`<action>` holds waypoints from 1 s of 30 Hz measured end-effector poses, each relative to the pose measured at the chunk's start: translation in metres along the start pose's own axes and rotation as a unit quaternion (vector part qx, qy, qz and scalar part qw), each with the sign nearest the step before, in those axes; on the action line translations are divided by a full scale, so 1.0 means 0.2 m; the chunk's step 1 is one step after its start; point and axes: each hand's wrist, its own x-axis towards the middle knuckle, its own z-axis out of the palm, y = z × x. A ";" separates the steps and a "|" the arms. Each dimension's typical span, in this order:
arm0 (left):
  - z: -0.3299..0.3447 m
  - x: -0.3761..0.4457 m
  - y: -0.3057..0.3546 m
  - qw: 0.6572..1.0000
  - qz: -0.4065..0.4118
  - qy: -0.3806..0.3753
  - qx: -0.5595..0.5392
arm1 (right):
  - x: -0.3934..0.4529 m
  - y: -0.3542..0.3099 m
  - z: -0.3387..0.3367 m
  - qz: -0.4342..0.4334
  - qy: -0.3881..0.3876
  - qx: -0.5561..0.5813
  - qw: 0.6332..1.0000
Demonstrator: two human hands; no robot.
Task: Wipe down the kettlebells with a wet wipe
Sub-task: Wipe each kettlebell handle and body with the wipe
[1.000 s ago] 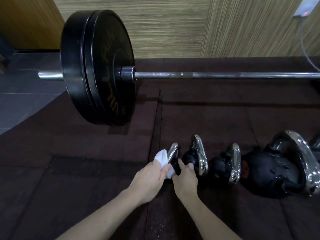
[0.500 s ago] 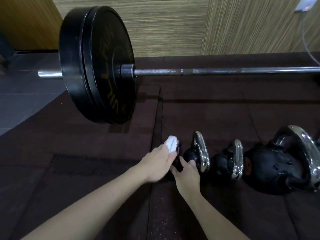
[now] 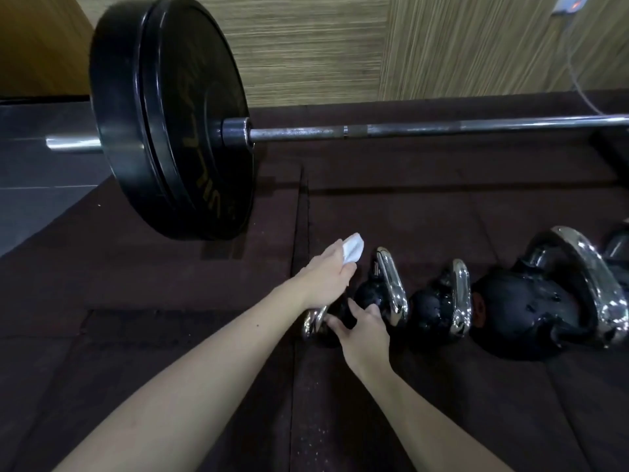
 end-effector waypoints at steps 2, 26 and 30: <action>0.00 -0.05 -0.01 1.000 0.007 -0.007 -0.027 | 0.00 0.00 0.00 -0.004 0.002 0.001 1.000; 0.05 -0.45 -0.07 1.000 0.006 0.010 -0.001 | 0.00 -0.03 -0.02 0.003 -0.011 -0.025 1.000; 0.12 -0.58 -0.07 0.999 0.029 0.027 -0.020 | 0.00 -0.03 -0.02 0.007 -0.012 -0.041 0.999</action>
